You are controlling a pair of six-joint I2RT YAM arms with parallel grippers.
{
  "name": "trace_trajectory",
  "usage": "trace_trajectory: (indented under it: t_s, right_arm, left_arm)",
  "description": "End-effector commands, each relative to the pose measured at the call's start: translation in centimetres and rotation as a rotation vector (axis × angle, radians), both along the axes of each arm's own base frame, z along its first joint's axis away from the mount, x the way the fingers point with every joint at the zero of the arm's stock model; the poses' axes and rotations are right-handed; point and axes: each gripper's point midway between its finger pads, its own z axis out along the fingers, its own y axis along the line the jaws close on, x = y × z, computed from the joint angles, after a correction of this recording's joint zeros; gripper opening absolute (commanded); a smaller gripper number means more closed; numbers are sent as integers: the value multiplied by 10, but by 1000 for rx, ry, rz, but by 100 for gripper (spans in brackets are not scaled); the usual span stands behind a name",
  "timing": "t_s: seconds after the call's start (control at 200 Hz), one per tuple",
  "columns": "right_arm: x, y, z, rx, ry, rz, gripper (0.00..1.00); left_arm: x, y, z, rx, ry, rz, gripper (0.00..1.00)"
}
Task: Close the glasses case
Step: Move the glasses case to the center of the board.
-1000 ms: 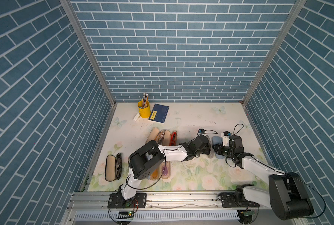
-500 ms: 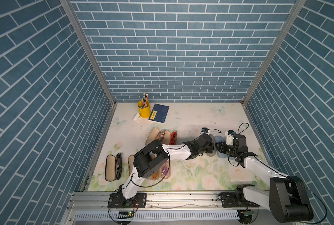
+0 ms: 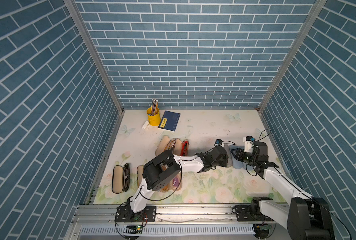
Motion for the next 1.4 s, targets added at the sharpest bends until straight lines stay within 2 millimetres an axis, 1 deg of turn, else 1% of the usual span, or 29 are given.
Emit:
trace_trajectory:
  t_s: [0.0,0.035,0.085,0.14,0.175,0.2,0.41,0.45,0.545,0.65,0.7,0.755,0.855,0.93,1.005,1.08,1.125,1.25,1.36,1.395]
  right_arm:
    - [-4,6,14,22,-48,38,49]
    - [-4,5,14,19,-49,33,50]
    - [-4,4,12,21,-45,26,51]
    - [-5,8,2,32,-11,40,50]
    - [-6,9,-7,27,19,43,48]
    - [-6,10,-13,19,35,43,46]
    - [-6,24,-33,-7,71,61,41]
    - [-6,26,-36,-15,78,63,40]
    - [-8,25,-46,-33,102,54,38]
    - [-8,21,-50,-54,108,36,36]
    - [-8,22,-47,-51,102,40,36]
    - [-7,23,-39,-39,81,43,37]
    - [-1,25,-17,-23,32,43,38]
    - [1,33,1,-1,2,69,39]
    - [0,48,13,20,-16,115,42]
    - [-7,75,18,52,-24,176,46]
    - [-12,93,20,72,-33,210,48]
    - [-21,137,16,119,-29,267,50]
    - [-18,172,9,111,-11,309,50]
    - [-16,184,6,111,-5,328,50]
  left_arm:
    - [5,18,38,-32,-58,26,29]
    - [5,24,47,-42,-72,34,30]
    - [5,35,54,-44,-84,48,32]
    - [2,45,64,-62,-94,55,34]
    - [0,51,66,-64,-95,58,35]
    - [-1,55,72,-72,-100,64,35]
    - [-13,99,85,-80,-117,115,36]
    - [-15,108,90,-86,-123,128,37]
    - [-18,129,98,-92,-138,165,37]
    - [-20,150,103,-88,-151,200,38]
    - [-21,159,105,-87,-154,216,38]
    - [-22,168,108,-89,-160,230,39]
    - [-22,182,111,-80,-171,255,39]
    - [-23,194,115,-85,-176,272,40]
    - [-23,208,114,-102,-167,287,41]
    - [-21,227,111,-118,-153,315,42]
    - [-21,239,110,-122,-149,341,46]
    - [-19,278,111,-129,-154,420,57]
    - [-19,309,117,-125,-175,487,70]
    - [-19,317,119,-124,-182,503,71]
